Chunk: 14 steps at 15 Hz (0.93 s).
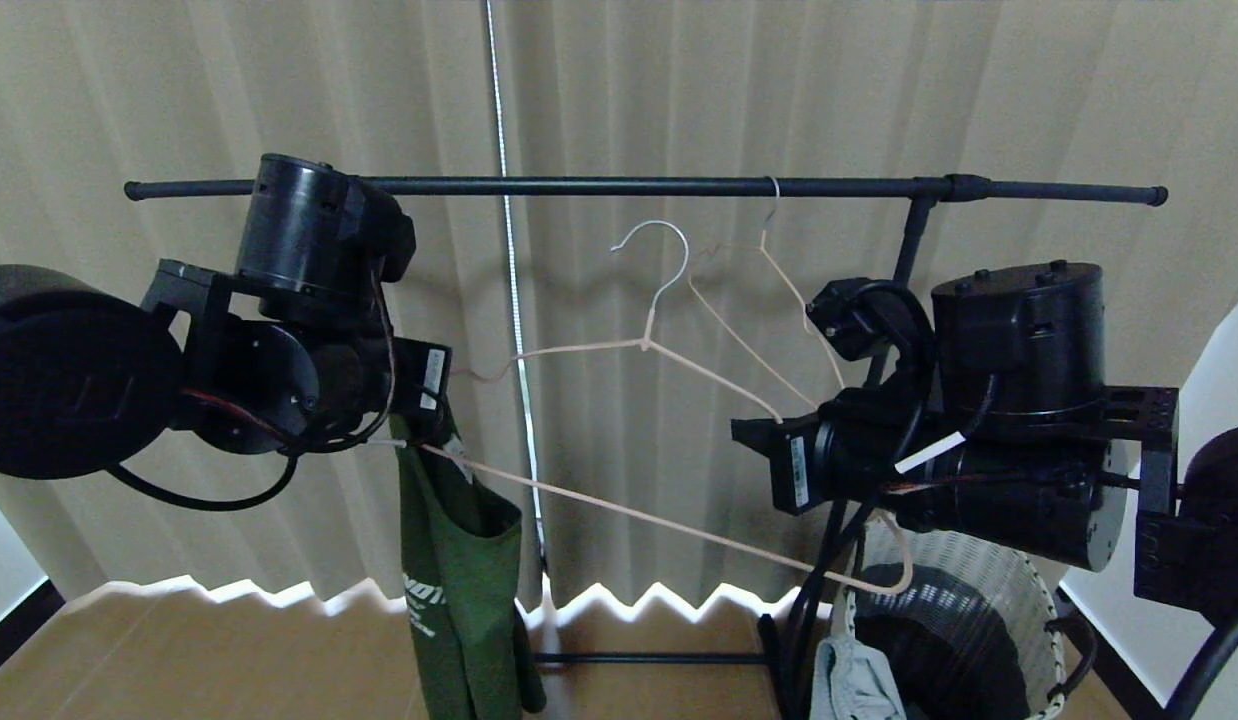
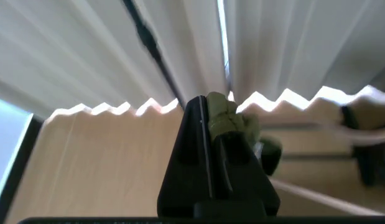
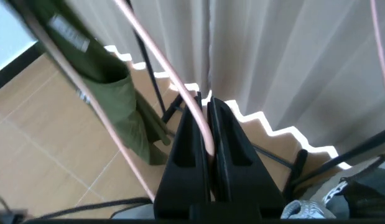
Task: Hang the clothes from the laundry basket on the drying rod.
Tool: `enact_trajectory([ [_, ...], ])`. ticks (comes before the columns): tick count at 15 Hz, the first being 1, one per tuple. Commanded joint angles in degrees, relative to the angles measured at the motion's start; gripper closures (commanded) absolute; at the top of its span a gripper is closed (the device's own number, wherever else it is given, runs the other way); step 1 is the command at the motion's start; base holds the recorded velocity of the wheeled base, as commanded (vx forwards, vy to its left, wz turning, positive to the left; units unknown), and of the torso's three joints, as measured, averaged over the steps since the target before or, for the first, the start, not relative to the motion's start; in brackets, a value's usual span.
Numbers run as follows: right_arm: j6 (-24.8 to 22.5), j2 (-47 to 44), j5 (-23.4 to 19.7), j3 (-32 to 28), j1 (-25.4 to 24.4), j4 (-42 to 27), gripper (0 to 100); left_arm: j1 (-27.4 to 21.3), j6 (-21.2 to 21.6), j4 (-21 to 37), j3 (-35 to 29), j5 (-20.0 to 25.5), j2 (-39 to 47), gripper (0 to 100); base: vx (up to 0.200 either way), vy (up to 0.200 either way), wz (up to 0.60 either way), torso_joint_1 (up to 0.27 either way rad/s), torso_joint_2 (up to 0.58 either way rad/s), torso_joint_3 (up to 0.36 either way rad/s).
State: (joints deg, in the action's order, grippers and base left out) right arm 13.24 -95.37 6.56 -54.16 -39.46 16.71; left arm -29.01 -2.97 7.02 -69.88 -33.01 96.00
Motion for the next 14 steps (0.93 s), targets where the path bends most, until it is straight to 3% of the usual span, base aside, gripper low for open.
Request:
enact_trajectory([
  [1,0.1,-1.6,1.4,-0.8,0.0,0.6,100,-0.1,0.0,1.8,-0.6,0.0,-0.9,100,0.0,0.0,0.0,0.0,0.0,0.0],
  [7,1.2,-4.6,3.7,-4.2,-0.2,0.6,100,-2.7,-1.8,5.9,-2.2,-0.1,-1.0,100,0.0,0.0,0.0,0.0,0.0,0.0],
  [11,1.3,-4.9,4.1,-4.8,-2.6,0.7,100,-5.4,-13.5,16.4,-13.6,-0.1,2.5,100,0.0,0.0,0.0,0.0,0.0,0.0],
  [14,0.8,-0.3,4.2,-0.5,-3.1,-0.9,100,-3.1,-15.4,17.1,-18.4,-1.7,5.0,100,0.0,0.0,0.0,0.0,0.0,0.0],
])
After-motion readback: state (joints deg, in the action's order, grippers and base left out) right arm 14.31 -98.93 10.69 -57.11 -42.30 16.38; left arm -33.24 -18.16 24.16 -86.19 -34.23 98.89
